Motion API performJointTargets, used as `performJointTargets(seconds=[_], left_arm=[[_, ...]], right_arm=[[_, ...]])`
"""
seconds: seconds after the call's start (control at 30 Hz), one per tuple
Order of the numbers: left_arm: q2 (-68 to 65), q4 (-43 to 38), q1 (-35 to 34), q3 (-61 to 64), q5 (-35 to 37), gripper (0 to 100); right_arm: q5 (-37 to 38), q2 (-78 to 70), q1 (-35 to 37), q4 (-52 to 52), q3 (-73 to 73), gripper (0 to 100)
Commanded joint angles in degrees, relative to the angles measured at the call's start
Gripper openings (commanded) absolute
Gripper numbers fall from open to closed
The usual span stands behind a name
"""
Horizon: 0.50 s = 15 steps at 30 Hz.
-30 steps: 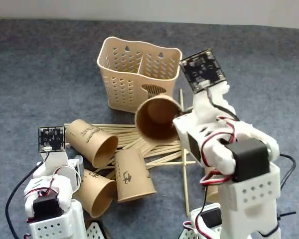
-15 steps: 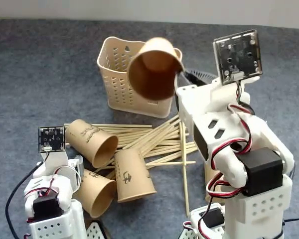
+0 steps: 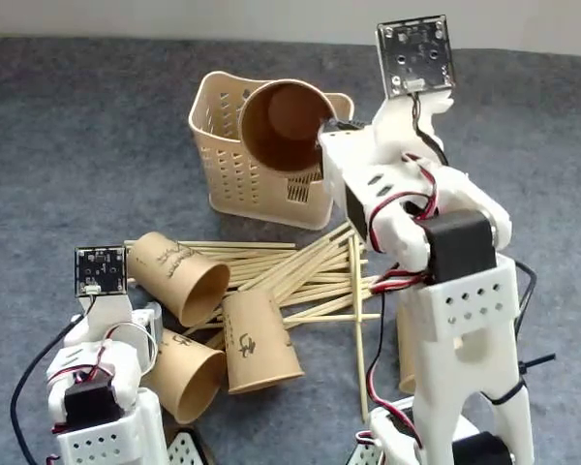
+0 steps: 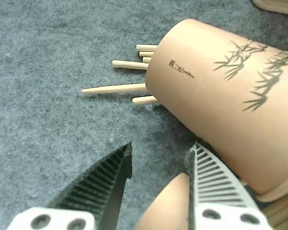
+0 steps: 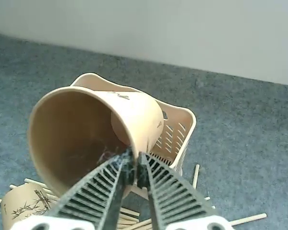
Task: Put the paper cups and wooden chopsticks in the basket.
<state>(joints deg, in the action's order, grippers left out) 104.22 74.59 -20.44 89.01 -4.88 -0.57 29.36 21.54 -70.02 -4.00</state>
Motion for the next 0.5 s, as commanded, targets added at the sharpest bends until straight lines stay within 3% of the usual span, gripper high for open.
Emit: performJointTargets(seconds=[0.0, 0.4, 0.47], left_arm=[[0.31, -1.05, -0.48, -0.13, 0.26, 20], [0.31, -1.05, -0.48, -0.13, 0.26, 20], [0.31, -0.97, -0.48, -0.13, 0.26, 20]], right_arm=[[-0.62, -0.40, -1.01, 1.54, -1.89, 0.8], [-0.53, -4.35, -3.21, 1.54, -1.63, 1.6], [-0.62, -5.05, -3.12, 1.54, -1.80, 5.7]])
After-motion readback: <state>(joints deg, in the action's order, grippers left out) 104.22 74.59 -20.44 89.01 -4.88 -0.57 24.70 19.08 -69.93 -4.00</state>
